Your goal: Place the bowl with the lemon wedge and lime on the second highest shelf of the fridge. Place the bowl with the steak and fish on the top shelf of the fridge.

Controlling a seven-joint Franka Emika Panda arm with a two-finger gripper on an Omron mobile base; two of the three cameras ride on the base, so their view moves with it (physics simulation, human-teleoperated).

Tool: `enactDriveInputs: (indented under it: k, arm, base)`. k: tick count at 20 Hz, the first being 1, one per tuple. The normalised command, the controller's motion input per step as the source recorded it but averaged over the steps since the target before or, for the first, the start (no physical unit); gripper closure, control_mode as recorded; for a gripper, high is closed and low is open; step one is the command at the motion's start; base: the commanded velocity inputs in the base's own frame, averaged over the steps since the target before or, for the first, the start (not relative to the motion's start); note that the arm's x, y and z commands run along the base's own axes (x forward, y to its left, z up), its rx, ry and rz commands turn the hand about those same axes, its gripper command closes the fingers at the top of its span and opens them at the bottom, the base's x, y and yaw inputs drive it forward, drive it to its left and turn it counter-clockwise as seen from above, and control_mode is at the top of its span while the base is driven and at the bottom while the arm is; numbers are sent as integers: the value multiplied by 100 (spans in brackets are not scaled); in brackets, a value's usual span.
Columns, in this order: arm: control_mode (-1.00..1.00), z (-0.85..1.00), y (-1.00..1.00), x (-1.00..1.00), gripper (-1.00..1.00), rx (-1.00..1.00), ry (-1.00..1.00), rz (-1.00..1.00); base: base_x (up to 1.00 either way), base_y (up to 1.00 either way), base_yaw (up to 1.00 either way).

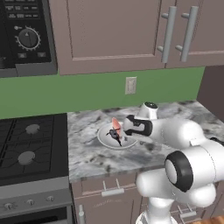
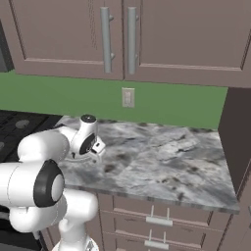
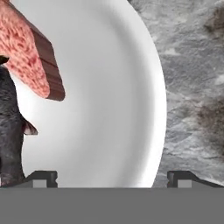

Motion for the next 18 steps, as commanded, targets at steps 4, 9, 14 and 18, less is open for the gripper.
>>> enactDriveInputs:
  k: [4,9,14,18]
  arm:
    - [-100,-25,10,21,-100,0,0,0]
    - [-100,-49,0,-10,100,0,1,0]
    - [-100,-4,0,0,100,0,0,0]
    - [-100,1,0,-1,100,0,0,0]
  base:
    - [0,0,0]
    - [0,0,0]
    - [0,0,0]
    - [0,0,0]
